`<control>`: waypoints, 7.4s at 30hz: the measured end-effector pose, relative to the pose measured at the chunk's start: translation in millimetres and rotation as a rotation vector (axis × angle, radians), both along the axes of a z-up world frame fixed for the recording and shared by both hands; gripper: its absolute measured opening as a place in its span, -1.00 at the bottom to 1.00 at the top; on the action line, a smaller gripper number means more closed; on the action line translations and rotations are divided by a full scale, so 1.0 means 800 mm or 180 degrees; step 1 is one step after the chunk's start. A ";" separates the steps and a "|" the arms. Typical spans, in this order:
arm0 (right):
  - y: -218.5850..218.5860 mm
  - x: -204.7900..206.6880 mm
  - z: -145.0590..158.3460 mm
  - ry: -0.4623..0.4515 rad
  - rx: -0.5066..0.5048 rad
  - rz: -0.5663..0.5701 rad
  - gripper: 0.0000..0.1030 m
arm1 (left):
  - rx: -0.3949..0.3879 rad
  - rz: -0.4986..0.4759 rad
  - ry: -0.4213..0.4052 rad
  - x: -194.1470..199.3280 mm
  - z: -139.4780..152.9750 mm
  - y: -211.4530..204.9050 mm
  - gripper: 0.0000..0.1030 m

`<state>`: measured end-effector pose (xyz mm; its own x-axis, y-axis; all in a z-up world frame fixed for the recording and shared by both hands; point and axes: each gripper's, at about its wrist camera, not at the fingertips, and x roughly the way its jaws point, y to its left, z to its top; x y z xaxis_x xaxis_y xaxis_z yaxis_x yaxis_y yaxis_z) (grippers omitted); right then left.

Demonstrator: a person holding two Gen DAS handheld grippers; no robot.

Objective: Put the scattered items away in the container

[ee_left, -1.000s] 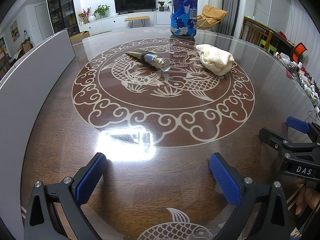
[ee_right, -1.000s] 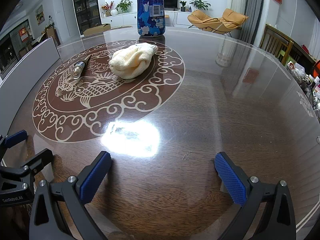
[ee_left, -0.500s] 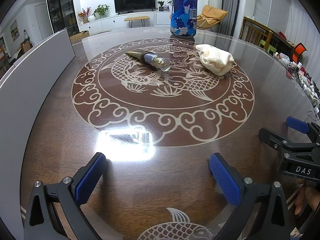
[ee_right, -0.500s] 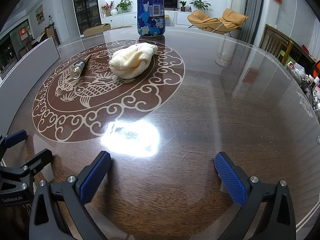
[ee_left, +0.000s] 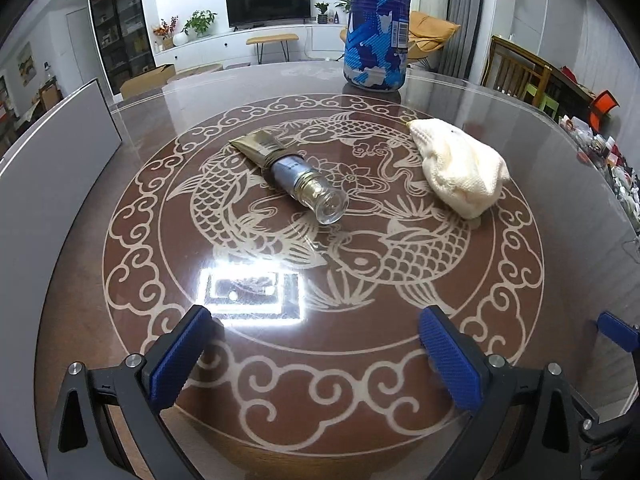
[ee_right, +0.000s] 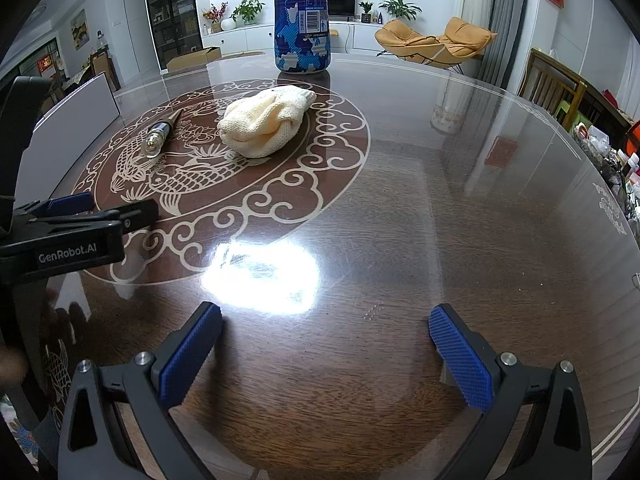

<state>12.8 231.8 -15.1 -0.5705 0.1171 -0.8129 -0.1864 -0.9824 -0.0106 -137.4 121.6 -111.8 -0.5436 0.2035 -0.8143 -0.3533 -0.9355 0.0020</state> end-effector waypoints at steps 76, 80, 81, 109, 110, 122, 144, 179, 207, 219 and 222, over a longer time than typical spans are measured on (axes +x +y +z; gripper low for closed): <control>0.024 -0.100 0.041 0.0158 -0.0442 0.0275 0.99 | 0.0000 0.0015 0.0001 0.000 0.000 0.000 1.00; 0.020 -0.179 0.054 0.0071 -0.0511 0.0241 0.99 | 0.0000 0.0016 0.0001 0.000 0.000 0.000 1.00; 0.018 -0.194 0.050 0.0008 -0.0525 0.0232 0.99 | 0.0000 0.0016 0.0001 0.001 0.000 0.000 1.00; 0.059 -0.009 0.015 0.0161 0.0031 0.0126 0.05 | -0.0001 0.0023 0.0002 0.000 -0.001 0.001 1.00; 0.058 -0.011 0.013 0.0160 0.0026 0.0117 0.06 | -0.0001 0.0024 0.0002 0.000 -0.001 0.001 1.00; 0.053 -0.020 0.010 0.0158 0.0023 0.0106 0.06 | 0.0156 -0.0135 -0.0269 -0.092 0.025 0.009 1.00; 0.053 -0.021 0.010 0.0157 0.0025 0.0104 0.06 | 0.0027 0.0288 -0.0176 -0.146 0.025 0.014 -0.44; 0.034 0.016 0.003 0.0026 0.0033 0.0119 0.93 | -0.0025 -0.0296 -0.0060 0.093 0.013 -0.013 1.00; 0.044 0.023 -0.001 -0.0002 -0.0004 -0.0045 1.00 | -0.0025 -0.0290 -0.0059 0.093 0.013 -0.012 1.00; 0.044 0.023 -0.002 -0.0003 -0.0003 -0.0047 1.00 | -0.0025 -0.0288 -0.0058 0.093 0.014 -0.012 1.00; 0.044 0.023 -0.002 -0.0002 -0.0003 -0.0047 1.00 | -0.0024 -0.0287 -0.0058 0.093 0.014 -0.012 1.00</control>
